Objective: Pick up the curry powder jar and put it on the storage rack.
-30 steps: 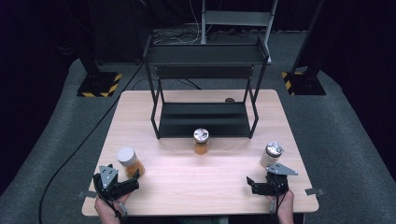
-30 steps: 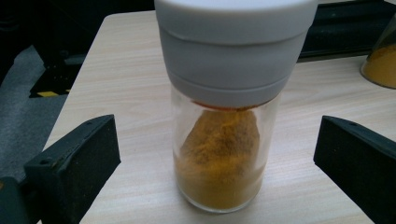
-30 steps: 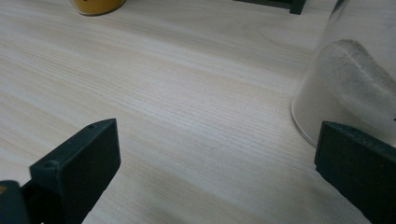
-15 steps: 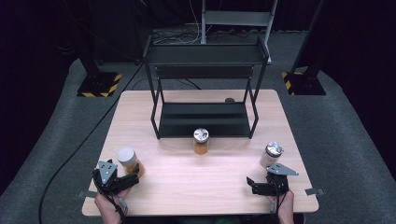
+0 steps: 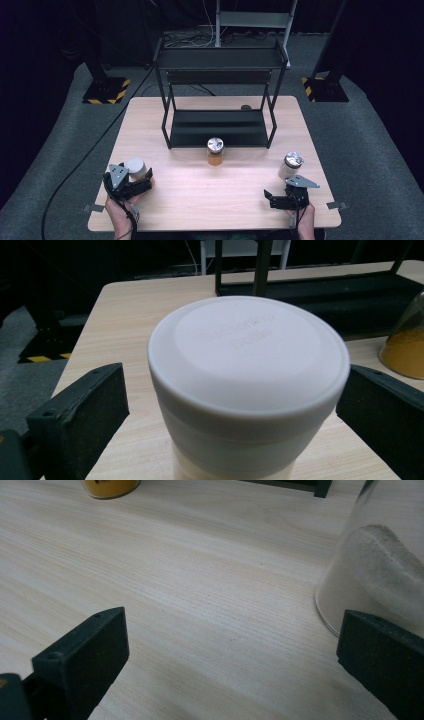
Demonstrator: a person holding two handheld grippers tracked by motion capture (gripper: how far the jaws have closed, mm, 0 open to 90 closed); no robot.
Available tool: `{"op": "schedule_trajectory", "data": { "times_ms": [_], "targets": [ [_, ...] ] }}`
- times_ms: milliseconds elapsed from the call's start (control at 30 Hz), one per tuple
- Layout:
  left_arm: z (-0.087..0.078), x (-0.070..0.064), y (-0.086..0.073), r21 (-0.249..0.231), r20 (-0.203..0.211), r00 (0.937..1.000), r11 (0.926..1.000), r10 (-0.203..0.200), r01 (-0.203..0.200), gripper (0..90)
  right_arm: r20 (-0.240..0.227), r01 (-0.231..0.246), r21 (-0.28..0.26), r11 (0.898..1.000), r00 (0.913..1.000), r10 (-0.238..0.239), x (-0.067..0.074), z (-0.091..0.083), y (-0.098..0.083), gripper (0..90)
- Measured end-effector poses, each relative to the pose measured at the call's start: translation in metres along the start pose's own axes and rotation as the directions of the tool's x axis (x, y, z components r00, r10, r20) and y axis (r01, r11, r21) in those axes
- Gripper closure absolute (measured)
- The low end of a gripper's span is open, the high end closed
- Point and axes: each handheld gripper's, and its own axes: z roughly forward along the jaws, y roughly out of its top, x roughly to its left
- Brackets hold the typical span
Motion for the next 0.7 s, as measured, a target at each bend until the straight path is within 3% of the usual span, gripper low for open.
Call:
{"op": "schedule_trajectory", "data": {
  "times_ms": [100, 133, 200, 333, 700],
  "targets": [
    [0.0, 0.001, 0.0, -0.004, 0.011, 0.9999, 0.9999, -0.01, 0.01, 0.8, 0.001, 0.001, 0.0, 1.0, 1.0, -0.001, 0.0, 0.0, 0.0, 0.0],
    [0.0, 0.002, 0.0, -0.007, 0.026, 0.9996, 0.9999, -0.012, 0.012, 5.0, 0.0, 0.002, -0.001, 1.0, 1.0, -0.002, 0.0, 0.0, 0.0, 0.0],
    [-0.001, 0.002, -0.001, -0.007, 0.017, 0.9998, 0.9999, -0.011, 0.011, 20.0, -0.001, 0.003, 0.001, 1.0, 1.0, -0.003, 0.0, 0.0, 0.0, 0.0],
    [-0.001, 0.003, -0.007, -0.04, 0.038, 0.9992, 0.9992, -0.01, 0.011, 30.9, -0.003, 0.004, 0.002, 1.0, 1.0, -0.004, 0.0, 0.0, 0.0, 0.3],
    [-0.002, 0.003, -0.013, -0.099, 0.032, 0.9995, 0.9951, -0.007, 0.01, 33.8, -0.003, 0.003, 0.003, 1.0, 1.0, -0.003, 0.0, 0.0, 0.0, 0.4]
  ]
}}
